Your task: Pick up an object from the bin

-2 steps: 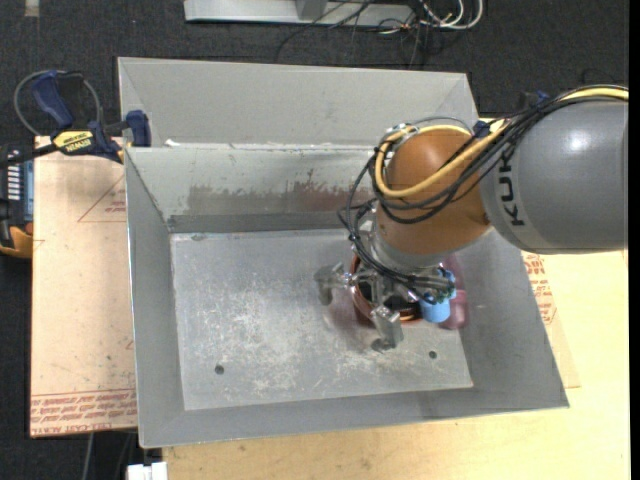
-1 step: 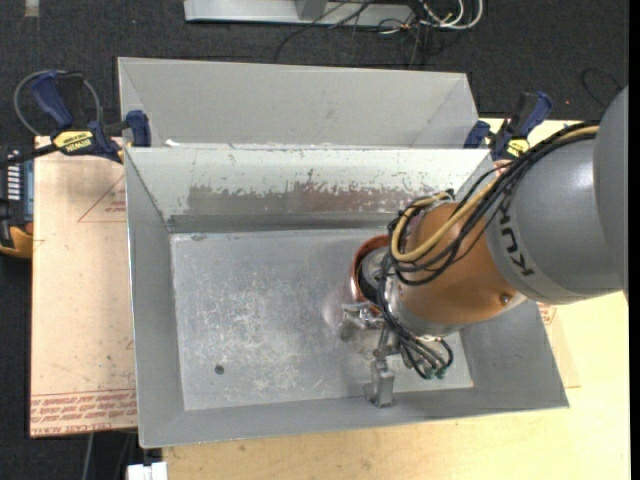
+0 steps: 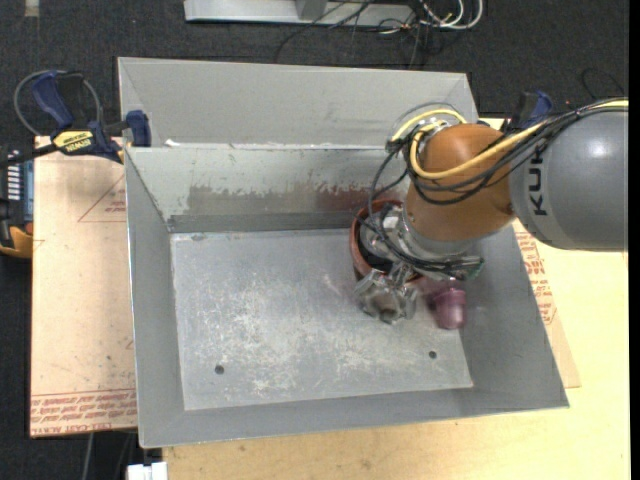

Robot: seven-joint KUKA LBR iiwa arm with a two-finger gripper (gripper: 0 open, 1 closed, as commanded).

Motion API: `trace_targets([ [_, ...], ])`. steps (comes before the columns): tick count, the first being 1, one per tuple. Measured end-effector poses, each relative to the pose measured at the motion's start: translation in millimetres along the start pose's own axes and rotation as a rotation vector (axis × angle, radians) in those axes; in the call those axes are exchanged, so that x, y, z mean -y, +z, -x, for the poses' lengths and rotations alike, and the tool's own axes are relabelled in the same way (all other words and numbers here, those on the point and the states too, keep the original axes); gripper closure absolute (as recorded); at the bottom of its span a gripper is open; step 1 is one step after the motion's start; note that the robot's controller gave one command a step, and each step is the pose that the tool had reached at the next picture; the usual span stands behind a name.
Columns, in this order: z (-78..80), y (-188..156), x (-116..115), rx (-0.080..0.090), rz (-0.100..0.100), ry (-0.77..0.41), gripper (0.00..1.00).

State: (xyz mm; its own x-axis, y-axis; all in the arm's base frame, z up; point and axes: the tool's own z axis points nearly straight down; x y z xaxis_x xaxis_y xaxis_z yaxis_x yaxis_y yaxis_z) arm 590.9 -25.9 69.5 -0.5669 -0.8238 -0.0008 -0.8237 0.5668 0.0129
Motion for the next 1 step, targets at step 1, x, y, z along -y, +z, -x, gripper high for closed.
trace_targets([
  [1,0.0,-0.3,7.0,0.000,-0.003,-0.036,1.00],
])
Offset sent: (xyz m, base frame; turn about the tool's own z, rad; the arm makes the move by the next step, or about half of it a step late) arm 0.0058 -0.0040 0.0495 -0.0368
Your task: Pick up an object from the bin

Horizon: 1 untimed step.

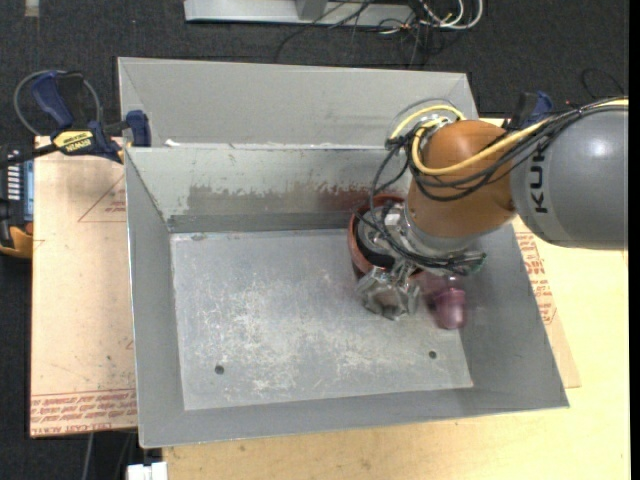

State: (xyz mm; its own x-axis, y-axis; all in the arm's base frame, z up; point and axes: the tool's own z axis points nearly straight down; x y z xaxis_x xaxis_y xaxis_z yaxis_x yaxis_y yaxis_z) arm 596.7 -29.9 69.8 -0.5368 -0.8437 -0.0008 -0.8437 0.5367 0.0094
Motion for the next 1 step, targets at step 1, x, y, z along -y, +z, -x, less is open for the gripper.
trace_targets([
  [1,-0.5,-15.6,-2.1,-0.001,0.005,0.002,1.00],
])
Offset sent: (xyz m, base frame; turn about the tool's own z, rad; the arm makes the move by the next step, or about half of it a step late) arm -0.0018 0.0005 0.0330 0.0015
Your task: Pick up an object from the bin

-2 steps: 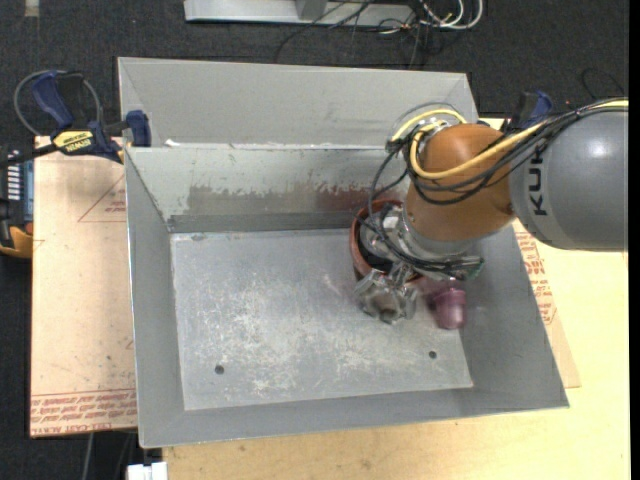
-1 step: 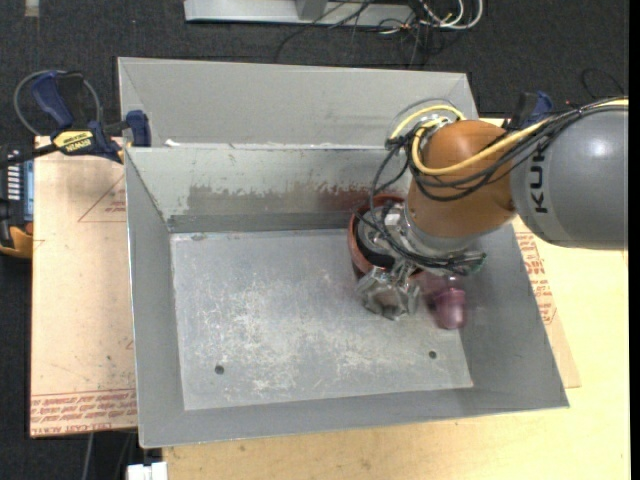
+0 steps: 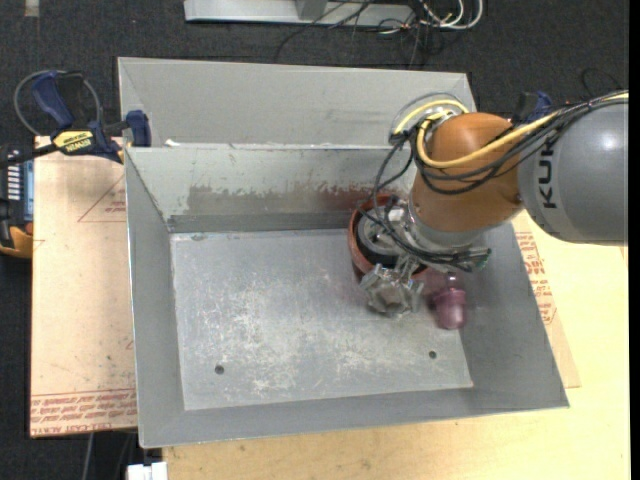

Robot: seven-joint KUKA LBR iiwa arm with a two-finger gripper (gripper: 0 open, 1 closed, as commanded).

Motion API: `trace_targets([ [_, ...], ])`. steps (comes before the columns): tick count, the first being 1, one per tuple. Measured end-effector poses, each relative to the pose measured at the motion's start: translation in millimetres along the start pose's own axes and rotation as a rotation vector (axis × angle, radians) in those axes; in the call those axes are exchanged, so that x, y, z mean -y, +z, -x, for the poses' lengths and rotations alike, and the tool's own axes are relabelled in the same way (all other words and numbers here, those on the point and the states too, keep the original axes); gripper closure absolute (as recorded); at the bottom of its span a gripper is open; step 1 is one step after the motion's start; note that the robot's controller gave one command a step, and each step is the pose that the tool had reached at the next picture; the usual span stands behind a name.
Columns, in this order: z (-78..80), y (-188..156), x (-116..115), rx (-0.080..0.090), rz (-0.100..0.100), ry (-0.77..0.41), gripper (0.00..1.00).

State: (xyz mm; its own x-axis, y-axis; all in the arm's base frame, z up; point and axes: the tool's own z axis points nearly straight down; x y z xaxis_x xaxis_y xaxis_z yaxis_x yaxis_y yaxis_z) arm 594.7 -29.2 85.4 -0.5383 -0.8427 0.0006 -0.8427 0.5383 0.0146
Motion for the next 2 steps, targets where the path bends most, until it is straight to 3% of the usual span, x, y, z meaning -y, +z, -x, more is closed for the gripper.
trace_targets([
  [1,1.4,-24,1,0.004,-0.006,0.002,1.00],
  [2,0.9,-62,-2,0.002,0.002,0.004,1.00],
])
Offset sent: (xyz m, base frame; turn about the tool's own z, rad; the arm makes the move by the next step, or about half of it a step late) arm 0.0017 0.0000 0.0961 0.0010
